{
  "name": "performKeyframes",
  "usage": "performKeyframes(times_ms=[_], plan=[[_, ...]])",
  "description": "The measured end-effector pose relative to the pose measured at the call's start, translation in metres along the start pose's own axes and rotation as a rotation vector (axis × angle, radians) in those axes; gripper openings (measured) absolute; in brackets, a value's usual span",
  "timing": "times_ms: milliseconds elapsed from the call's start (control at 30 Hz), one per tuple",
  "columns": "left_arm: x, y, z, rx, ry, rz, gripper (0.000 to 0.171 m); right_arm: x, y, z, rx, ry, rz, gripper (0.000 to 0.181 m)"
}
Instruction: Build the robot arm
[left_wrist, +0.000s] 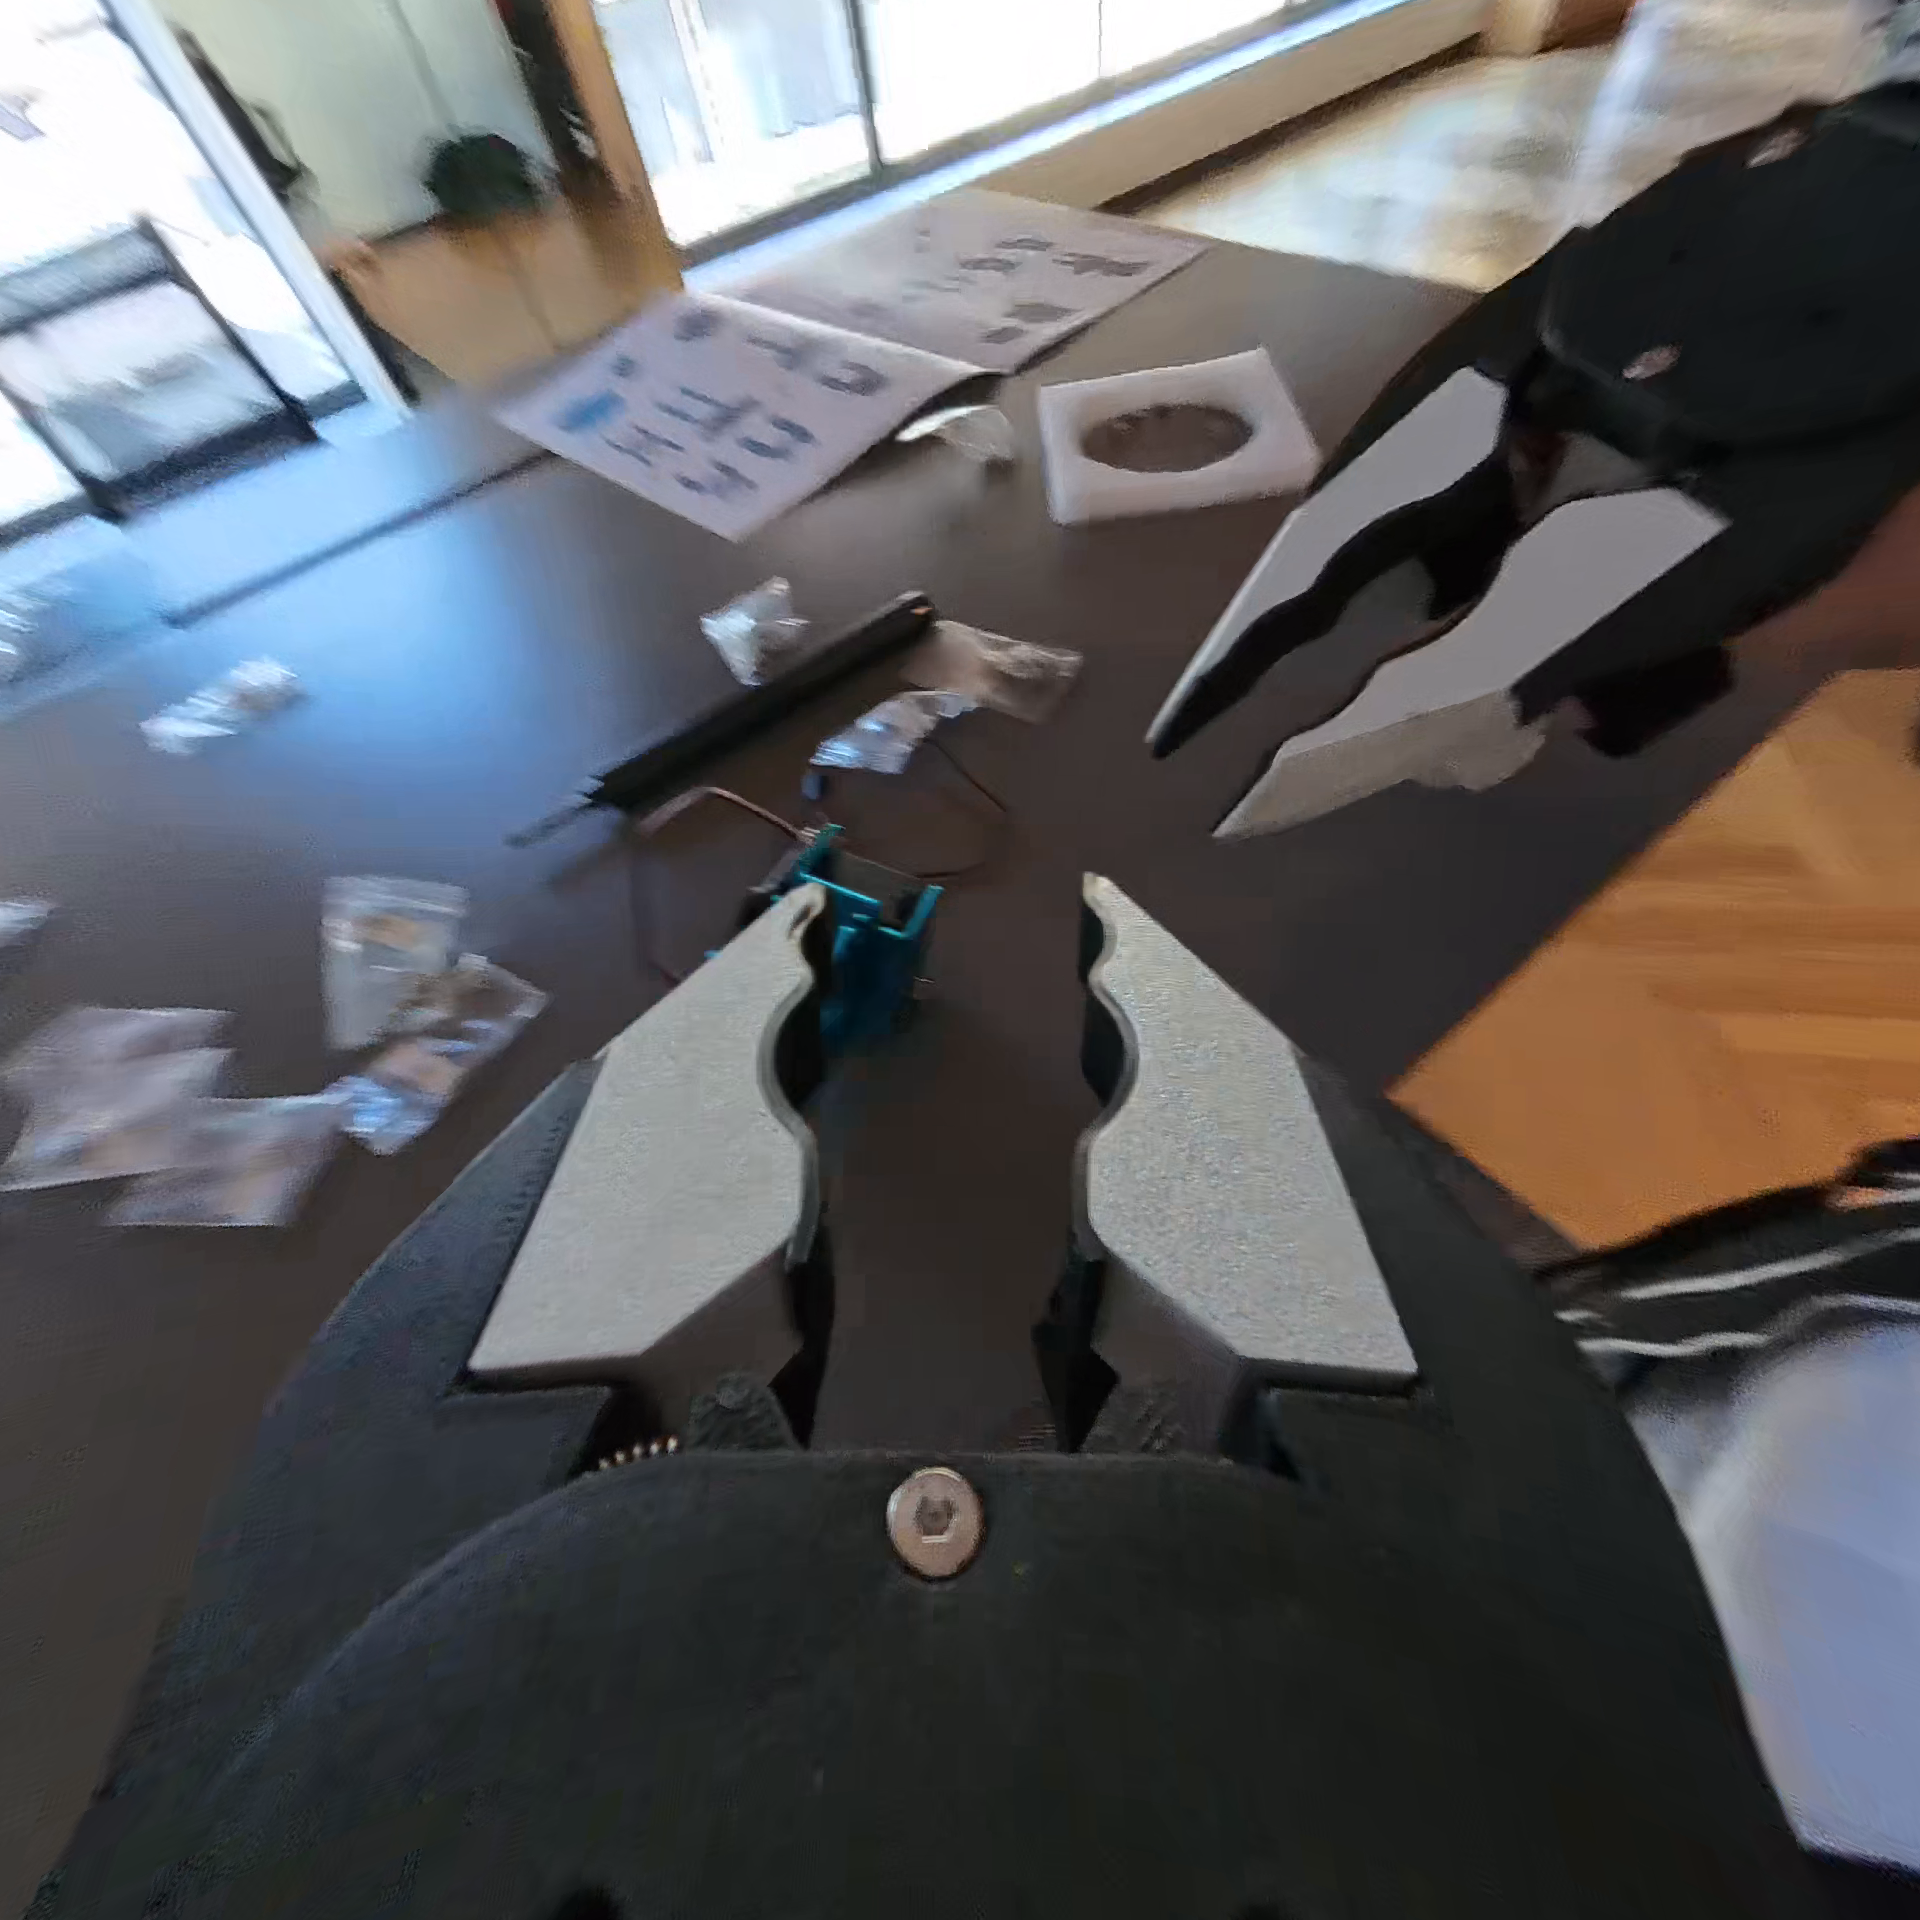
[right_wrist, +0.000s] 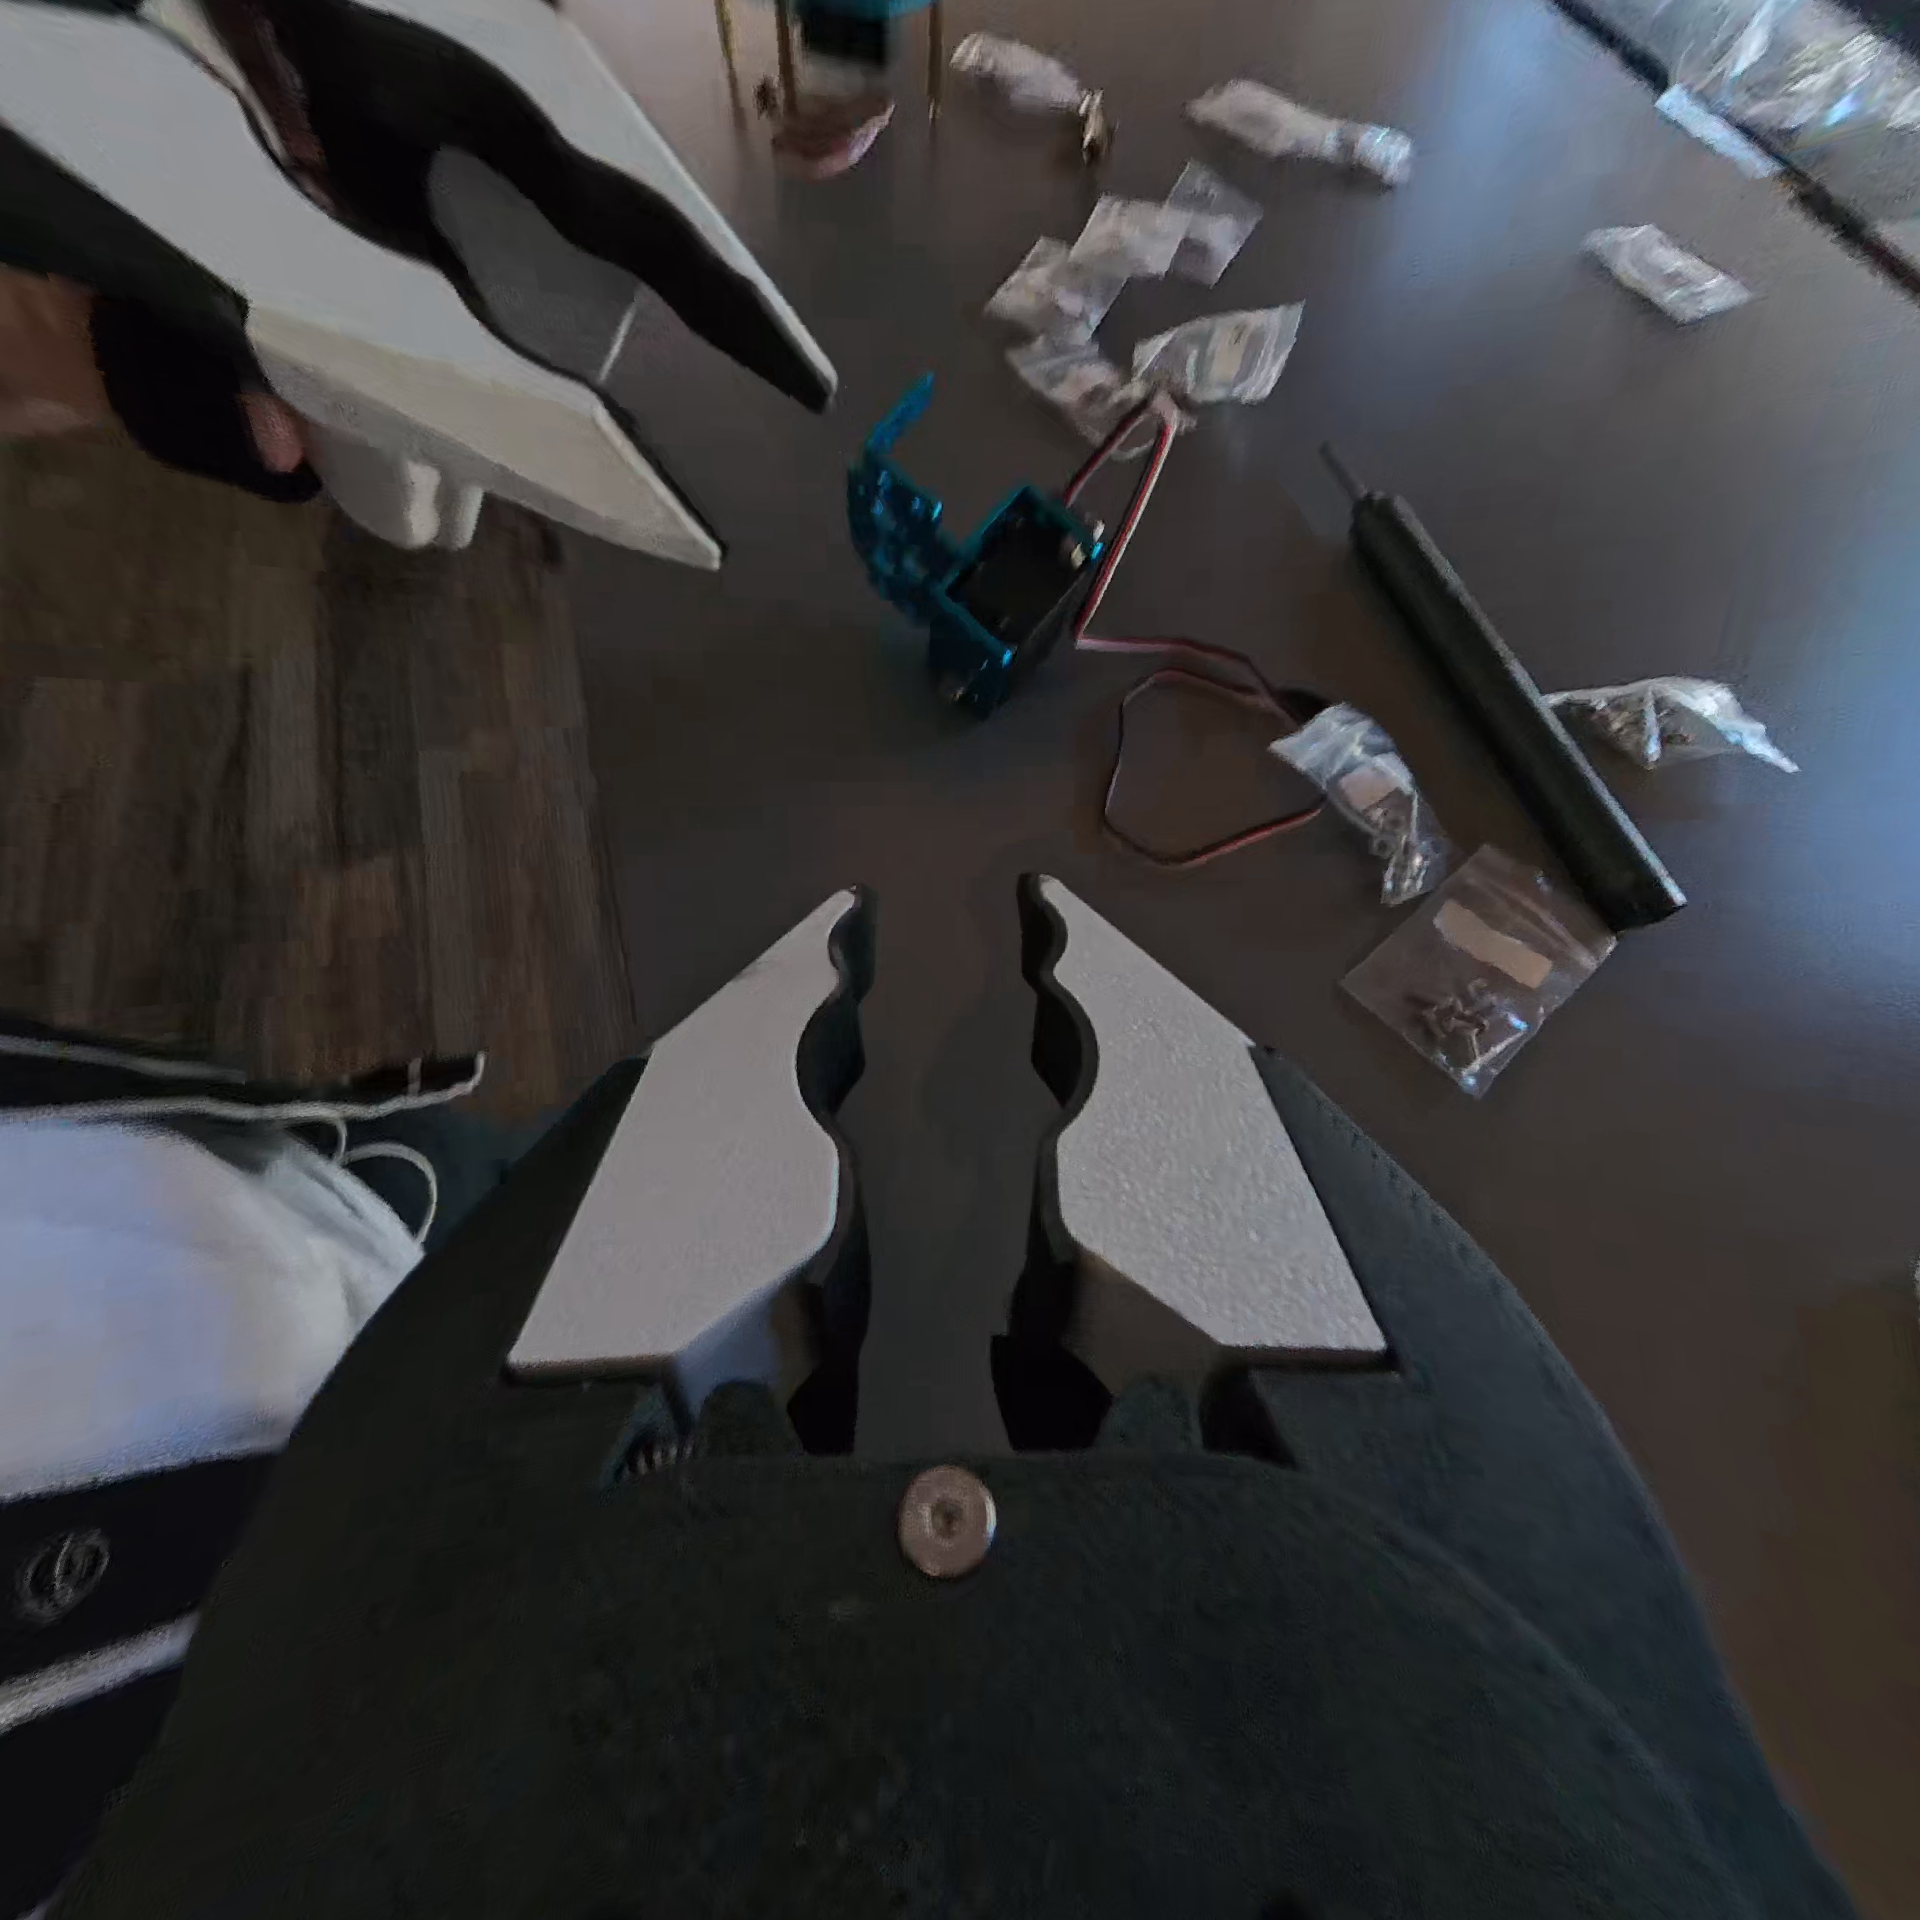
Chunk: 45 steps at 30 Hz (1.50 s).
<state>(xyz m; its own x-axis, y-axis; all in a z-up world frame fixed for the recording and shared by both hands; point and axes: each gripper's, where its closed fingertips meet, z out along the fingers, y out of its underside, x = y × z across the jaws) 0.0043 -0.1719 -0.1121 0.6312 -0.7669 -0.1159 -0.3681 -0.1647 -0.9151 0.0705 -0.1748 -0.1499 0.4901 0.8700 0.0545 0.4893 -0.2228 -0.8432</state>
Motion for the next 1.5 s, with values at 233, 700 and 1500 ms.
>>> performKeyframes(times_ms=[233,700,1500], plan=[[-0.026,0.018,0.030,-0.107,0.015,0.264,0.049,0.021,-0.039,0.025,0.168,0.217,0.047,0.016],[-0.032,0.035,0.059,-0.104,0.212,0.307,0.043,0.033,-0.044,0.071,0.099,0.426,0.105,0.011],[-0.030,0.034,0.061,-0.035,0.156,0.320,0.043,0.031,-0.050,0.070,-0.002,0.226,0.173,0.016]])
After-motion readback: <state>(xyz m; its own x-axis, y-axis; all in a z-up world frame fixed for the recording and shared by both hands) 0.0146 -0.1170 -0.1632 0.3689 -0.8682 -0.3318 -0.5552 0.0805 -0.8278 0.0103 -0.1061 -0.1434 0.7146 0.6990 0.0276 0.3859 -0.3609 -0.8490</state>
